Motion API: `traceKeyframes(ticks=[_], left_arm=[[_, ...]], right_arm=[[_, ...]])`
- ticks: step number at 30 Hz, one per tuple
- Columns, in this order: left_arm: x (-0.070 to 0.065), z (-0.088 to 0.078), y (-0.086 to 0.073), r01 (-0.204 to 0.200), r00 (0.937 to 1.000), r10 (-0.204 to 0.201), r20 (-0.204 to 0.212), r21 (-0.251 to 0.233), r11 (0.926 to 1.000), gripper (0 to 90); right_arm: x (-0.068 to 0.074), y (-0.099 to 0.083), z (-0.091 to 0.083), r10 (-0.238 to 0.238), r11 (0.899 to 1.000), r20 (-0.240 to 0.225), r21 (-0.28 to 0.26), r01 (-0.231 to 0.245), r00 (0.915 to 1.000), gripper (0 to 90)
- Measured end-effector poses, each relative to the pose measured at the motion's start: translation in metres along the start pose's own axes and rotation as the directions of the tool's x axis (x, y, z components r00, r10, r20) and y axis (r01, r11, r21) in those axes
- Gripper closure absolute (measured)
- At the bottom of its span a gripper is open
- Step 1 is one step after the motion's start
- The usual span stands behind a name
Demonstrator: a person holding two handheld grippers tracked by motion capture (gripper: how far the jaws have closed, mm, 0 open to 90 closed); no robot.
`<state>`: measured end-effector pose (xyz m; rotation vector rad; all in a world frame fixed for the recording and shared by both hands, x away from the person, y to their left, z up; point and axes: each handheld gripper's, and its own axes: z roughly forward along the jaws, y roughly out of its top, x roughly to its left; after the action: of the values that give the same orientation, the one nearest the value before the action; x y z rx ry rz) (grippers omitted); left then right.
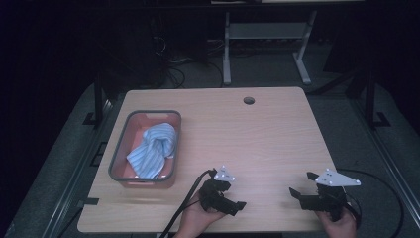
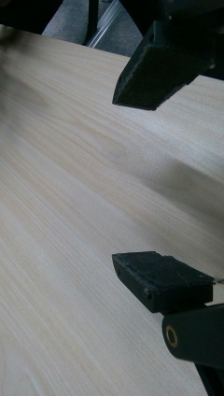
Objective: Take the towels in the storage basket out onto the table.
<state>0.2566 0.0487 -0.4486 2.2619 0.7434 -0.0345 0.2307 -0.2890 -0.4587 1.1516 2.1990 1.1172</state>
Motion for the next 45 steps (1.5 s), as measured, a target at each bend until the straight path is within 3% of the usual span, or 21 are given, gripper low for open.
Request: traceKeyframes(ticks=[21,29,33,36,41,45], left_arm=[[0.004,-0.008,0.005,0.005,1.0000,-0.005,0.000,0.002,1.0000,20.2],[0.011,-0.015,0.027,0.038,0.9993,-0.038,-0.004,-0.019,0.9991,20.2],[0.016,-0.020,0.043,0.030,0.9994,-0.030,-0.019,-0.007,0.9995,20.2],[0.022,-0.025,0.056,0.039,0.9992,-0.039,0.014,-0.006,0.9992,19.5],[0.028,-0.032,0.066,0.027,0.9992,-0.027,0.029,0.001,0.9996,19.6],[0.031,-0.040,0.075,0.019,0.9997,-0.020,0.016,0.011,0.9998,19.6]], right_arm=[[0.005,0.002,0.002,-0.011,1.000,-0.003,0.006,0.011,0.9999,14.1],[0.007,0.003,0.002,-0.014,1.000,-0.002,0.007,0.014,0.9999,14.1],[0.007,0.003,0.001,-0.012,1.000,-0.002,0.007,0.012,0.9999,14.1],[0.006,0.003,0.000,-0.017,1.000,-0.002,0.004,0.017,0.9999,14.1],[0.007,0.004,0.000,-0.018,1.000,-0.003,0.003,0.018,0.9998,14.1],[0.007,0.004,0.001,-0.024,1.000,-0.006,0.001,0.024,0.9997,14.1]])
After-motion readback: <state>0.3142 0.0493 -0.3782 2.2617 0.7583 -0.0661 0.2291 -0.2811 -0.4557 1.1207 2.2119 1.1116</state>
